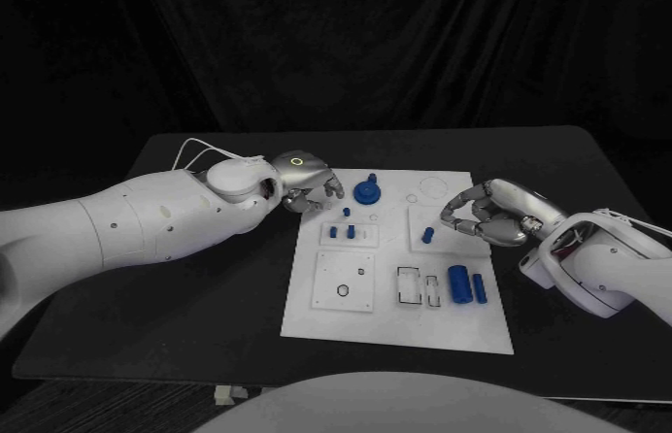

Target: Assemble the parts on the task board

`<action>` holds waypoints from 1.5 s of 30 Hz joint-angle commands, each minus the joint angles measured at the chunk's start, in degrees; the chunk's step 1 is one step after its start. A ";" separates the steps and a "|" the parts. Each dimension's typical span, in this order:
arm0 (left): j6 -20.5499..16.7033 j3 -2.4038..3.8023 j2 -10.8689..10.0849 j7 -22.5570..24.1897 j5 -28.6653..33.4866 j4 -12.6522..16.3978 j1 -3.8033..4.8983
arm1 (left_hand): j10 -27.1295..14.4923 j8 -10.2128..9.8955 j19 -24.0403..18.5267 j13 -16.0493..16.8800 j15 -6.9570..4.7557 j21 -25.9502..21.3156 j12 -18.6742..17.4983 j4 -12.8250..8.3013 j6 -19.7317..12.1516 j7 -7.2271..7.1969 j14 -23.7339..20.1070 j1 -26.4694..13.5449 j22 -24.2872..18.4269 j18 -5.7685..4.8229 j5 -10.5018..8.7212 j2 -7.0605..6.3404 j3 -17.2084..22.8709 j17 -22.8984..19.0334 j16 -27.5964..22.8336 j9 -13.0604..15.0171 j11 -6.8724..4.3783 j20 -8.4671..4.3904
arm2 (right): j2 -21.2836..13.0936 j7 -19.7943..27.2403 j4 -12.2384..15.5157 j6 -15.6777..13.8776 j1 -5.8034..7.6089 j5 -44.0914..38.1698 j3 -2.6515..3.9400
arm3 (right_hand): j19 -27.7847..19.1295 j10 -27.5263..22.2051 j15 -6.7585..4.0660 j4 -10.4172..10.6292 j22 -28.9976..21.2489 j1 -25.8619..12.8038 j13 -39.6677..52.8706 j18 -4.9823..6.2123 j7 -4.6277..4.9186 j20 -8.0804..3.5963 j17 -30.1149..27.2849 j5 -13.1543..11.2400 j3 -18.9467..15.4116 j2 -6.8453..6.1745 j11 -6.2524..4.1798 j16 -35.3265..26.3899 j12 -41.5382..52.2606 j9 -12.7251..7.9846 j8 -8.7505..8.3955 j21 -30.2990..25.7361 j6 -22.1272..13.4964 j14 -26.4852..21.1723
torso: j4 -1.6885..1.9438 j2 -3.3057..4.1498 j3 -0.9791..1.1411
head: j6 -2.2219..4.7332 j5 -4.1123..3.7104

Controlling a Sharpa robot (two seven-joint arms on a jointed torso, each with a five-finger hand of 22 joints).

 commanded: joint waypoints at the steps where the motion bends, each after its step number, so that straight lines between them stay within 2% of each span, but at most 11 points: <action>1: -7.36 0.05 -1.70 0.70 0.51 1.56 0.57 | -0.64 0.62 -1.45 0.12 0.13 -2.68 0.14 0.31 1.19 0.05 -2.33 0.68 8.72 1.25 -0.77 -0.05 1.03 -3.52 -2.59 0.03 -0.01 0.07 | -0.55 -0.23 0.47 -2.10 1.24 -0.79 0.05 | 4.22 5.23 -0.17 -0.42 14.10 0.64 14.12 -0.18 0.03 0.00 15.09 0.36 -0.08 0.01 -0.17 0.15 -0.42 -0.03 -0.15 -0.22 0.32 6.16 | -0.01 -0.04 0.01 | 0.00 0.04; 6: -13.46 0.05 -5.48 3.90 7.54 4.58 1.20 | -2.43 1.13 -8.27 0.87 0.06 -14.73 1.29 2.78 3.01 1.39 -11.51 -0.37 6.19 3.08 -0.78 -0.95 2.02 -11.48 -8.76 -0.16 -1.17 0.67 | -1.17 0.07 0.61 -3.73 4.73 -1.26 0.05 | 4.12 2.66 -0.17 -0.39 14.05 0.92 11.17 -0.14 0.05 -0.04 15.09 0.30 -0.19 -0.23 -0.17 0.15 -2.36 -0.09 -0.23 -0.35 0.41 6.16 | -0.09 -0.11 0.01 | 0.00 -0.24; 10: -17.61 0.05 -8.00 11.54 20.16 6.25 1.41 | -4.15 1.32 -22.22 1.50 2.54 -35.25 3.32 5.00 4.70 3.66 -20.66 -1.97 2.05 5.31 2.77 -0.57 2.07 -12.38 -12.40 -0.41 1.22 2.17 | -0.99 0.37 0.39 -4.87 7.74 -1.48 0.05 | 4.25 -9.86 -0.09 0.00 14.12 1.87 -2.92 -0.19 0.09 -0.20 15.09 0.38 0.36 -0.53 -0.25 0.15 -14.72 -0.17 -0.41 -0.21 0.42 6.16 | -0.04 -0.10 -0.01 | 0.00 -0.32; 13: -18.49 0.04 -9.17 19.68 32.67 6.85 1.48 | -8.58 0.86 -32.94 1.90 6.50 -42.34 5.27 6.91 5.96 6.21 -30.06 -6.61 1.24 3.93 7.67 2.12 -1.16 -15.50 -18.28 -0.88 2.40 4.14 | -0.12 0.46 -0.35 -5.36 9.62 -2.43 0.05 | 3.95 -27.08 -0.22 0.22 13.93 3.39 -28.03 -0.06 0.16 -0.12 15.09 0.28 1.76 -1.79 -0.12 0.15 -41.84 0.04 -0.29 -0.67 0.40 6.16 | -0.07 -0.05 0.00 | 0.00 -0.35; 17: -15.38 0.03 -9.69 29.59 49.68 7.11 1.50 | -15.23 -0.17 -46.16 0.94 12.41 -50.74 5.25 5.53 5.36 7.66 -44.14 -11.74 -1.27 0.73 11.07 5.35 -4.27 -21.76 -28.61 -1.63 4.01 6.41 | 1.45 0.36 -1.74 -5.93 11.18 -4.48 0.05 | 3.83 -27.31 0.34 0.83 13.86 4.81 -37.14 0.00 0.58 0.27 15.09 -0.53 3.16 -3.61 0.44 0.15 -53.98 0.34 0.01 -0.91 0.73 6.16 | -0.06 0.00 0.01 | 0.00 -0.39; 21: -9.09 0.01 -9.42 35.62 61.93 7.11 1.28 | -24.66 -0.14 -60.24 -1.43 12.89 -61.98 3.04 6.31 1.48 8.04 -57.64 -15.73 -7.77 0.50 19.48 7.06 -8.18 -29.44 -39.97 -3.04 4.32 8.03 | 3.26 0.18 -3.54 -5.85 11.93 -6.36 0.05 | 3.73 -26.27 0.68 0.57 13.80 6.33 -42.09 0.04 0.83 0.65 15.09 -0.35 4.09 -4.53 0.95 0.15 -59.80 0.39 -0.01 -1.09 1.00 6.16 | -0.01 0.00 0.01 | 0.00 -0.68; 28: 0.75 -0.01 -9.24 40.03 70.96 9.07 0.17 | -46.84 -0.71 -77.17 -7.07 8.97 -65.73 -1.68 7.00 -8.53 3.48 -73.08 -18.83 -35.36 1.16 13.47 11.40 -17.01 -41.84 -60.07 -6.53 -1.93 10.34 | 6.70 -1.39 -8.15 -2.97 12.17 -13.74 0.05 | 2.93 -30.50 2.75 -1.45 13.34 9.09 -50.05 0.38 1.81 2.45 15.09 -0.01 6.29 -5.87 3.25 0.15 -69.49 -0.06 -1.25 -2.25 1.58 6.16 | 0.06 -0.05 -0.03 | 0.00 -1.97; 32: 5.09 -0.02 -9.35 40.16 75.83 11.60 -0.76 | -50.67 -1.19 -77.46 -7.89 9.13 -65.69 -0.87 6.95 -17.11 3.65 -73.96 -19.89 -39.45 3.31 9.49 14.72 -23.51 -43.23 -62.54 -9.04 -1.92 10.90 | 7.74 -2.90 -9.89 -0.71 11.50 -18.42 0.04 | 2.86 -30.36 3.45 -0.25 13.29 7.45 -52.49 0.42 0.99 3.02 15.09 -10.41 6.60 -7.16 3.94 0.15 -71.45 -0.73 -2.69 -2.38 0.75 6.16 | 0.11 0.05 -0.02 | 0.00 -2.91; 35: 7.58 -0.02 -9.65 40.52 77.92 13.35 -1.72 | -54.06 -1.89 -81.35 -8.30 8.40 -67.11 -1.26 7.01 -25.88 2.65 -74.87 -21.26 -60.66 3.77 5.93 16.99 -28.55 -43.85 -64.68 -9.96 -2.63 11.34 | 7.99 -4.05 -10.42 1.14 10.84 -21.08 0.04 | 3.00 -30.39 3.53 1.17 13.34 5.64 -53.85 0.38 0.12 3.33 15.09 -12.77 4.82 -8.44 4.20 0.15 -72.42 -1.68 -4.73 -2.25 -0.93 6.16 | 0.08 0.07 -0.06 | 0.00 -3.12; 41: 9.63 -0.02 -10.67 41.51 79.39 15.43 -3.12 | -55.83 -2.21 -81.69 -8.51 7.16 -67.21 -1.02 7.04 -29.95 0.69 -74.87 -21.86 -63.43 5.18 3.08 17.63 -32.60 -43.85 -64.68 -10.28 -4.46 11.07 | 7.99 -5.80 -10.93 4.54 9.54 -25.37 0.03 | 3.08 -31.99 3.78 1.25 13.35 7.09 -56.49 0.38 -0.14 3.63 15.09 -9.97 3.59 -8.67 4.64 0.15 -74.81 -3.49 -6.81 -2.24 -0.80 6.16 | 0.03 0.07 -0.16 | 0.00 -3.62; 45: 10.56 -0.02 -11.47 41.83 81.52 16.65 -3.55 | -56.86 -2.48 -81.82 -8.64 7.29 -67.27 -0.88 7.13 -33.76 -0.59 -74.87 -25.70 -65.10 6.21 -2.68 17.03 -33.97 -43.85 -64.68 -10.56 -5.50 11.32 | 8.02 -5.73 -11.33 5.19 8.37 -26.85 0.03 | 3.09 -32.13 3.56 1.88 13.36 6.65 -57.20 0.38 -0.41 3.48 15.09 -10.78 2.56 -8.93 4.55 0.15 -75.20 -4.07 -7.36 -2.24 -0.48 6.16 | 0.18 0.08 -0.16 | 0.00 -4.55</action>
